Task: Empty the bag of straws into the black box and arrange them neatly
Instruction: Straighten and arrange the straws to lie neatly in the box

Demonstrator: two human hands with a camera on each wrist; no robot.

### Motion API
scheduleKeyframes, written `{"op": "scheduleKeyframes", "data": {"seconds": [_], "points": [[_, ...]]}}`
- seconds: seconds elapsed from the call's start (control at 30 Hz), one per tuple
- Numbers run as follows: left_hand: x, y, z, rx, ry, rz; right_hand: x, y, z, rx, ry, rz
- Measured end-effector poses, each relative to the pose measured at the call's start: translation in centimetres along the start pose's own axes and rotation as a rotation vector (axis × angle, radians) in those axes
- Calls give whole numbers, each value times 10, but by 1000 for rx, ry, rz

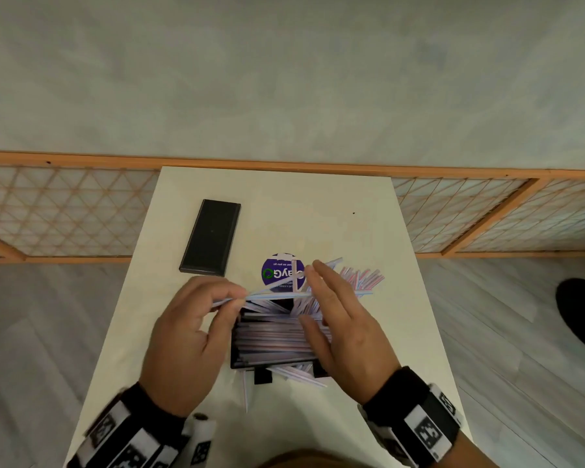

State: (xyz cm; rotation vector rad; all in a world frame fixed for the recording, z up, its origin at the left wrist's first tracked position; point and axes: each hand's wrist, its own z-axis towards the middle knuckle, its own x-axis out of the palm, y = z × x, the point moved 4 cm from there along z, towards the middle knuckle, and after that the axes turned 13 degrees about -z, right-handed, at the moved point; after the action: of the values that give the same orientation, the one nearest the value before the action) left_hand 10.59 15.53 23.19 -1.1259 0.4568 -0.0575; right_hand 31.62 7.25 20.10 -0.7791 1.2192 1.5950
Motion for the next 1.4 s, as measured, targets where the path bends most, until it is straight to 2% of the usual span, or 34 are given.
{"op": "scheduleKeyframes", "data": {"seconds": [0.13,0.3,0.4,0.53,0.67,0.8,0.9,1.0,1.1,1.17,1.23,1.3,1.33,1.4], "points": [[-15,-23,-8,36,20,-51,-32,20,3,-40,-120,6],[-11,-27,-23,19,65,-167,-36,27,-5,-111,-127,19],[0,-23,-30,9,125,-209,-21,18,-15,-82,-55,-14],[16,-8,-38,-16,202,-180,9,2,-30,-31,114,-45],[32,41,-43,-140,231,-73,52,-21,-40,48,278,-120],[43,93,-41,-239,276,123,86,-38,-39,57,391,-145],[48,116,-44,-314,357,223,93,-38,-33,42,432,-99],[52,121,-46,-326,399,252,84,-28,-30,32,382,-3],[49,122,-48,-325,364,233,62,-29,-33,85,158,47],[46,123,-49,-308,343,235,49,-44,-38,217,-14,66],[45,123,-49,-289,332,254,43,-67,-46,404,-106,52],[46,121,-49,-280,341,281,48,-87,-55,558,-61,44],[49,121,-49,-279,356,285,52,-92,-58,582,-17,45],[56,117,-49,-270,398,270,61,-91,-58,501,52,32]]}}
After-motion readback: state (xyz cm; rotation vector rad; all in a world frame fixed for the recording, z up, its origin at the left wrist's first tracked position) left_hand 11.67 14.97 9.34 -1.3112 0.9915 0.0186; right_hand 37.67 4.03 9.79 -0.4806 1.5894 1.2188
